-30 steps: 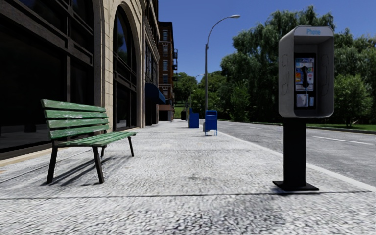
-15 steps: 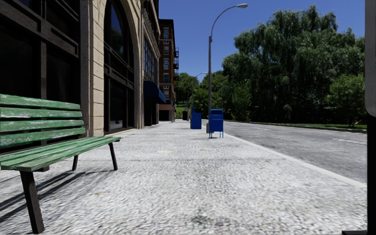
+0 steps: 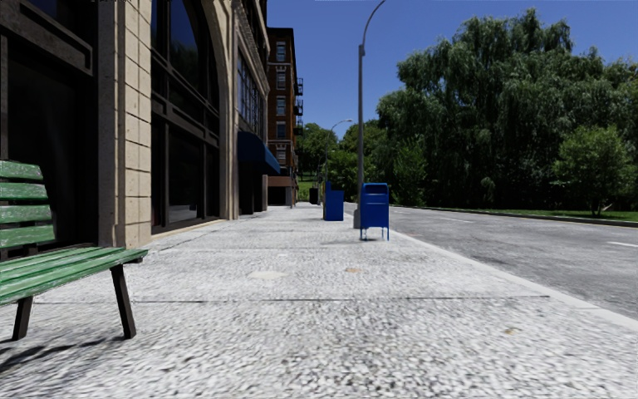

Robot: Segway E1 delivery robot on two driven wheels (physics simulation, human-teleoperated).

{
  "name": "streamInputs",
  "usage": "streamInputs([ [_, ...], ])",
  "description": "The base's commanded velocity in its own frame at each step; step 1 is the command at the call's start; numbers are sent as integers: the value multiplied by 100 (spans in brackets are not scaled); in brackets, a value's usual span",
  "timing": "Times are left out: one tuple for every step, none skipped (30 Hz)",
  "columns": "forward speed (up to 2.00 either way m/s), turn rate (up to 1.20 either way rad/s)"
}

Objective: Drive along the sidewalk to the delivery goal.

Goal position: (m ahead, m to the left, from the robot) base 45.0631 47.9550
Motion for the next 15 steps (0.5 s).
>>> streamInputs([
  [200,0],
  [200,0],
  [200,2],
  [200,2],
  [200,6],
  [200,8],
  [200,8],
  [200,8],
  [200,8],
  [200,8],
  [200,9],
  [200,10],
  [200,12],
  [200,12],
  [200,13],
])
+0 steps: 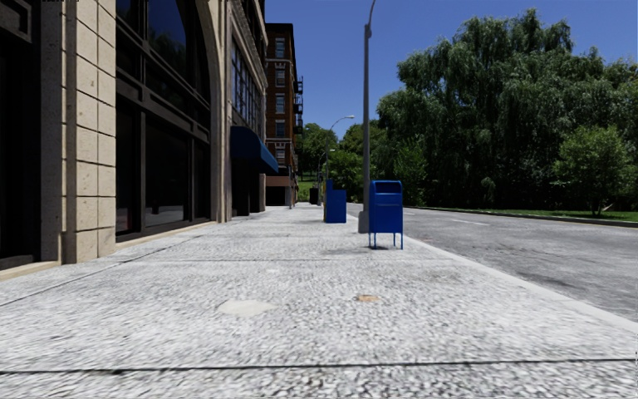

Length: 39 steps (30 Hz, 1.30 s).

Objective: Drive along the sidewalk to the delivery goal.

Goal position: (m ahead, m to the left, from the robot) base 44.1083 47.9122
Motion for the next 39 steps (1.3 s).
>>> streamInputs([
  [200,13],
  [200,13],
  [200,13],
  [200,17],
  [200,18],
  [200,19],
  [200,19],
  [200,19],
  [200,19],
  [200,19],
  [200,19],
  [200,19],
  [200,19],
  [200,19],
  [200,19],
  [200,19],
  [200,19],
  [200,20],
  [200,20],
  [200,20],
  [200,20],
  [200,20],
  [200,20],
  [200,20],
  [200,20],
  [200,18],
  [200,7],
  [200,2],
  [200,2],
  [200,1],
  [200,0],
  [200,0],
  [200,0],
  [200,0],
  [200,0],
  [200,0],
  [200,0],
  [200,0],
  [200,0],
])
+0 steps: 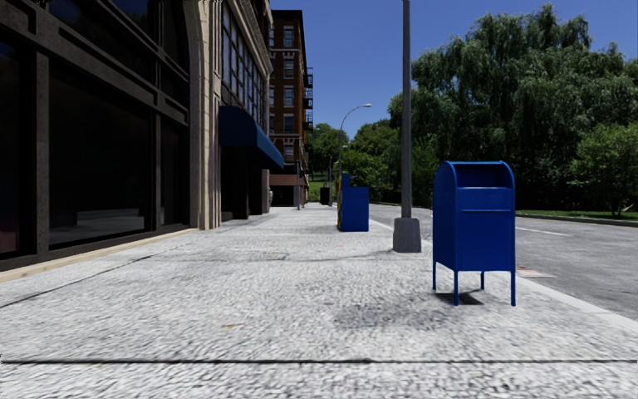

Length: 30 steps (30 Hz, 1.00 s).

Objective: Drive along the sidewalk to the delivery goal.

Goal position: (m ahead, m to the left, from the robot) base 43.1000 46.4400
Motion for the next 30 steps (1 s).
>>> streamInputs([
  [200,0],
  [200,0],
  [200,0],
  [200,0],
  [200,0],
  [200,0],
  [200,0],
  [200,0],
  [200,0],
  [200,0],
  [200,0],
  [200,0],
  [200,0],
  [200,0],
  [200,0],
  [200,0],
  [200,0],
  [200,0],
  [200,0],
  [200,0],
  [200,0],
  [200,0],
  [200,0],
  [200,0],
  [200,0],
  [200,0],
  [200,0],
  [200,0],
  [200,0],
  [200,0],
])
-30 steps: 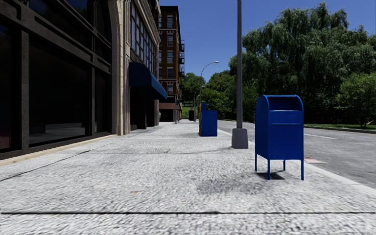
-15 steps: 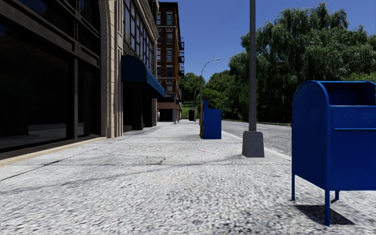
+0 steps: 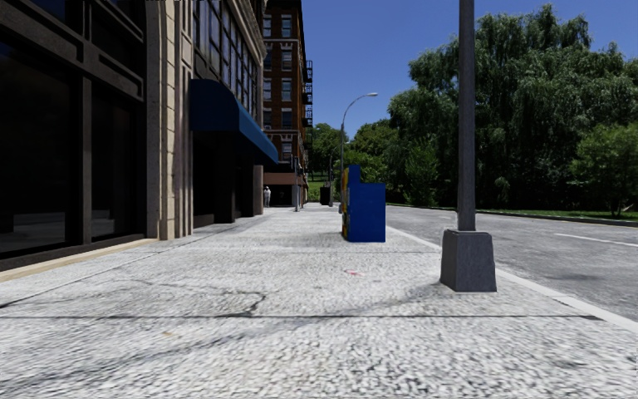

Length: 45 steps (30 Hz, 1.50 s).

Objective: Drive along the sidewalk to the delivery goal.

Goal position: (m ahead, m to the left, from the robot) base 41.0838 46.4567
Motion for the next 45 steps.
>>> streamInputs([
  [200,0],
  [200,0],
  [200,0],
  [200,0],
  [200,0],
  [200,0],
  [200,0],
  [200,0],
  [200,0],
  [200,0],
  [200,0],
  [200,0],
  [200,0],
  [200,0],
  [200,0],
  [200,0],
  [200,0],
  [200,0],
  [200,0],
  [200,0],
  [200,0],
  [200,0],
  [200,0],
  [200,0],
  [200,0],
  [200,0],
  [200,0],
  [200,0],
  [200,0],
  [200,0],
  [200,0],
  [200,0],
  [200,0],
  [200,0],
  [200,0],
  [200,0],
  [200,0],
  [200,0],
  [200,0],
  [200,0],
  [200,0],
  [200,0],
  [200,0],
  [200,0],
  [200,0],
])
